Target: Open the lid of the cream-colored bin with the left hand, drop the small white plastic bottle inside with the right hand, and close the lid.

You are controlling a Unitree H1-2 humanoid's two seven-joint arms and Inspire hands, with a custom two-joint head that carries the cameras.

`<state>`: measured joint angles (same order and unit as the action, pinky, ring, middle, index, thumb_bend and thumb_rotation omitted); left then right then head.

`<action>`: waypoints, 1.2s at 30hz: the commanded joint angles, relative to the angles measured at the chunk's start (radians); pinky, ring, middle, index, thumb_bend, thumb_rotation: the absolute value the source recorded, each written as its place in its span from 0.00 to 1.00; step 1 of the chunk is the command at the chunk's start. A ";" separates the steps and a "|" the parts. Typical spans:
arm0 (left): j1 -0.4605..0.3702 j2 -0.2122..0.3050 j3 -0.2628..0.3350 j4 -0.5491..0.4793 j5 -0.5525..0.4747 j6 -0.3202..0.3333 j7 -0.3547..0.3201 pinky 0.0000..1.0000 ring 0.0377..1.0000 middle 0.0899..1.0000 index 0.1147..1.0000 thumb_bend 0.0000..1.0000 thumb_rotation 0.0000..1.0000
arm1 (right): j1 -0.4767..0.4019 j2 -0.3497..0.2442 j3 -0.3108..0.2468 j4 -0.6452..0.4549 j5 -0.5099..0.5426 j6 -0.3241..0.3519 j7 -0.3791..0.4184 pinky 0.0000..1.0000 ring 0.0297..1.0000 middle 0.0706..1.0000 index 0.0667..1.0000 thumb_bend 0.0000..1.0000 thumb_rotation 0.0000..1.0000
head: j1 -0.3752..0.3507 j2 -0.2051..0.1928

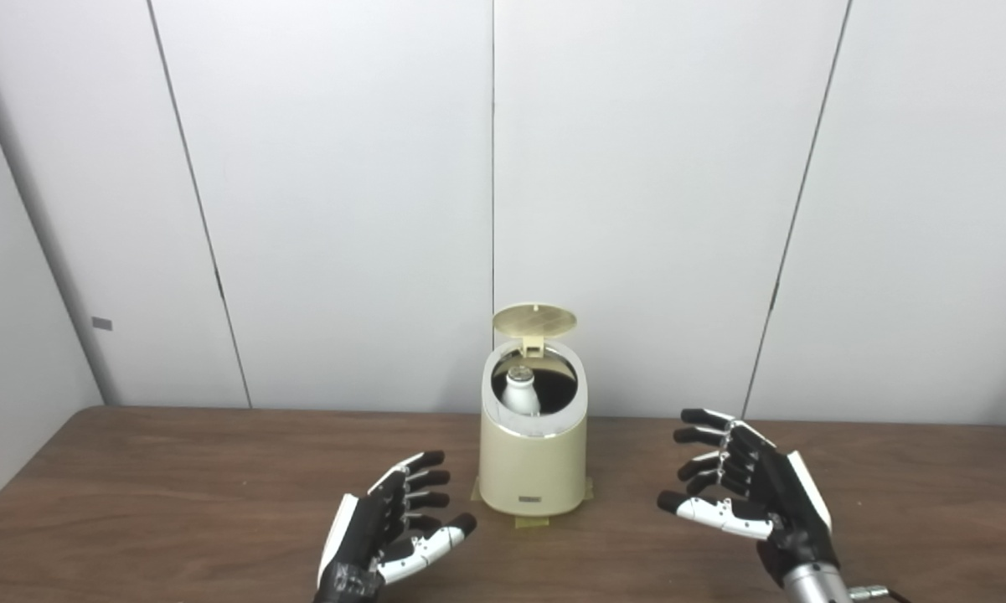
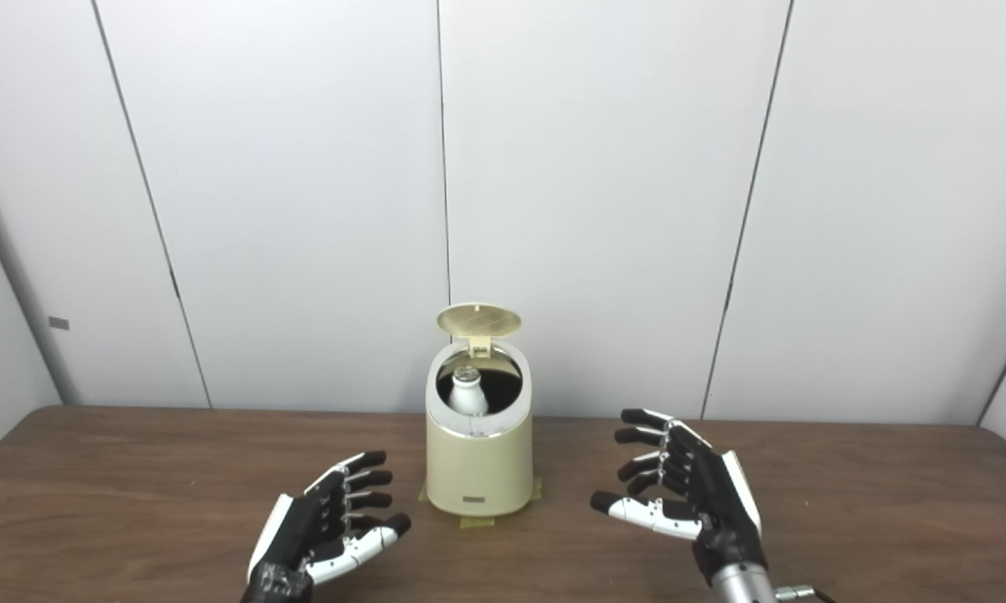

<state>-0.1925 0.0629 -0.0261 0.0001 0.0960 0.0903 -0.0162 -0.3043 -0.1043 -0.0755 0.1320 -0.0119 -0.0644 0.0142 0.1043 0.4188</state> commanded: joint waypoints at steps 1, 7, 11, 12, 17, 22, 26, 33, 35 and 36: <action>-0.079 0.017 0.009 -0.042 0.001 -0.055 0.002 0.70 0.80 0.83 0.84 0.75 0.28 | -0.025 -0.003 -0.010 -0.022 0.008 -0.051 -0.010 0.40 0.48 0.64 0.68 0.72 0.05 | 0.006 -0.002; -0.204 0.079 -0.007 -0.042 0.069 -0.044 -0.007 0.80 0.86 0.88 0.85 0.87 0.39 | -0.016 -0.008 -0.004 -0.027 0.005 -0.050 -0.011 0.40 0.48 0.64 0.68 0.72 0.06 | 0.013 -0.007; -0.295 0.106 -0.021 -0.040 0.087 -0.006 -0.023 0.77 0.88 0.90 0.86 0.90 0.40 | -0.012 -0.009 0.000 -0.030 0.002 -0.039 -0.010 0.42 0.51 0.64 0.68 0.73 0.08 | 0.015 -0.007; -0.322 0.112 -0.024 -0.031 0.091 -0.002 -0.028 0.75 0.88 0.90 0.87 0.90 0.40 | -0.010 -0.009 0.000 -0.033 0.001 -0.035 -0.010 0.43 0.52 0.64 0.68 0.74 0.09 | 0.015 -0.007; -0.429 0.132 -0.043 0.012 0.115 0.007 -0.052 0.72 0.89 0.92 0.89 0.91 0.35 | -0.003 -0.007 0.009 -0.047 -0.014 -0.034 -0.013 0.48 0.55 0.62 0.67 0.74 0.10 | 0.013 -0.011; -0.527 0.136 -0.073 0.078 0.152 0.002 -0.072 0.77 0.92 0.94 0.92 0.93 0.35 | 0.003 -0.005 0.013 -0.053 -0.013 -0.037 -0.010 0.47 0.55 0.62 0.67 0.73 0.08 | 0.009 -0.014; -0.588 0.140 -0.107 0.133 0.192 0.004 -0.088 0.84 0.97 0.99 0.94 0.94 0.39 | 0.008 -0.002 0.015 -0.071 -0.003 -0.013 -0.005 0.47 0.55 0.63 0.67 0.72 0.09 | 0.006 -0.015; -0.684 0.161 -0.183 0.248 0.271 -0.034 -0.122 0.99 1.00 1.00 0.96 0.97 0.43 | 0.005 -0.006 0.022 -0.073 -0.021 -0.020 -0.010 0.49 0.56 0.63 0.67 0.73 0.10 | 0.000 -0.020; -0.697 0.163 -0.200 0.264 0.295 -0.018 -0.128 1.00 1.00 1.00 0.95 0.98 0.42 | 0.004 -0.005 0.022 -0.071 -0.020 -0.024 -0.011 0.49 0.56 0.63 0.67 0.73 0.09 | -0.002 -0.024; -0.701 0.166 -0.209 0.270 0.310 -0.012 -0.132 1.00 1.00 1.00 0.95 0.99 0.42 | 0.004 -0.005 0.020 -0.070 -0.014 -0.029 -0.009 0.49 0.56 0.62 0.67 0.73 0.09 | -0.003 -0.024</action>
<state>-0.8252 0.2093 -0.2345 0.2802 0.3830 0.0867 -0.1550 -0.2638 -0.1041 -0.0542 0.0973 -0.0304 -0.0626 0.0061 0.0998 0.3942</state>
